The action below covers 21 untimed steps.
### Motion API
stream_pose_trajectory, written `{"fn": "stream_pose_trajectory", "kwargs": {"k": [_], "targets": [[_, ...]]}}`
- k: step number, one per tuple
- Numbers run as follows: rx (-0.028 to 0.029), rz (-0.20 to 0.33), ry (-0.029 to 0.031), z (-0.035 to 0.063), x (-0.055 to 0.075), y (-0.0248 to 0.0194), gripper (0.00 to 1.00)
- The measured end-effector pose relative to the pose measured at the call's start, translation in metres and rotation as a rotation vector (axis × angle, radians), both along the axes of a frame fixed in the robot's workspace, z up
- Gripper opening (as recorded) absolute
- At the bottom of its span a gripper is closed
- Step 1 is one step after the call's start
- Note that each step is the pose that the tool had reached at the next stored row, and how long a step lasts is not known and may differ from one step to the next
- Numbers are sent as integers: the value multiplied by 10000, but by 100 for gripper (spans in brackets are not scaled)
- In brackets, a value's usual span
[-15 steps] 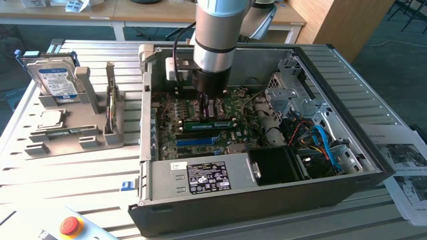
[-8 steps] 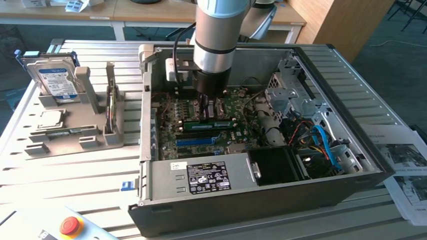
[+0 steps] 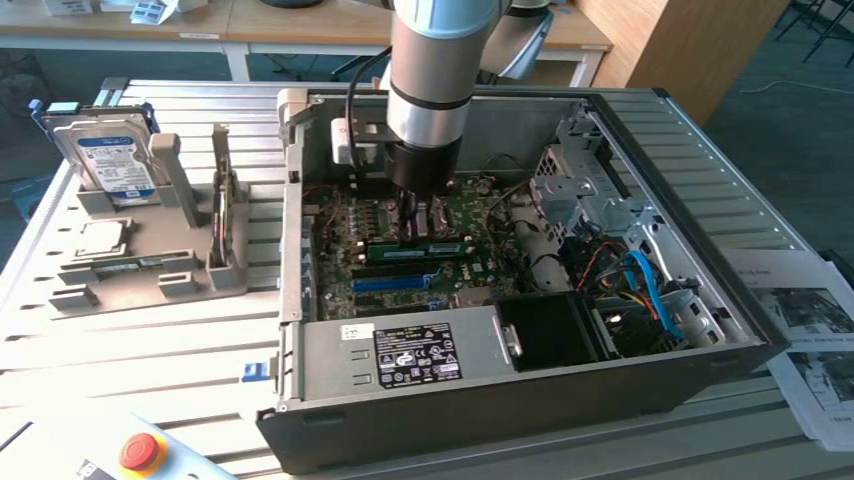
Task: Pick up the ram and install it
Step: 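Press down the ram until it locks into place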
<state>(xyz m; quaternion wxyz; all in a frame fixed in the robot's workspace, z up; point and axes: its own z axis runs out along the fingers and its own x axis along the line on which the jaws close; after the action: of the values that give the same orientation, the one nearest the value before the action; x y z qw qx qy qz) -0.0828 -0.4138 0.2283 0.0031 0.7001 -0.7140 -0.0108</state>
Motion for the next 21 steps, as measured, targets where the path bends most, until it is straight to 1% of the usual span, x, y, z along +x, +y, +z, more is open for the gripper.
{"fn": "stream_pose_trajectory", "kwargs": {"k": [7,21], "targets": [[-1,0,1,-12,-1,-9,10],[1,0,0,-23,0,-10,10]]}}
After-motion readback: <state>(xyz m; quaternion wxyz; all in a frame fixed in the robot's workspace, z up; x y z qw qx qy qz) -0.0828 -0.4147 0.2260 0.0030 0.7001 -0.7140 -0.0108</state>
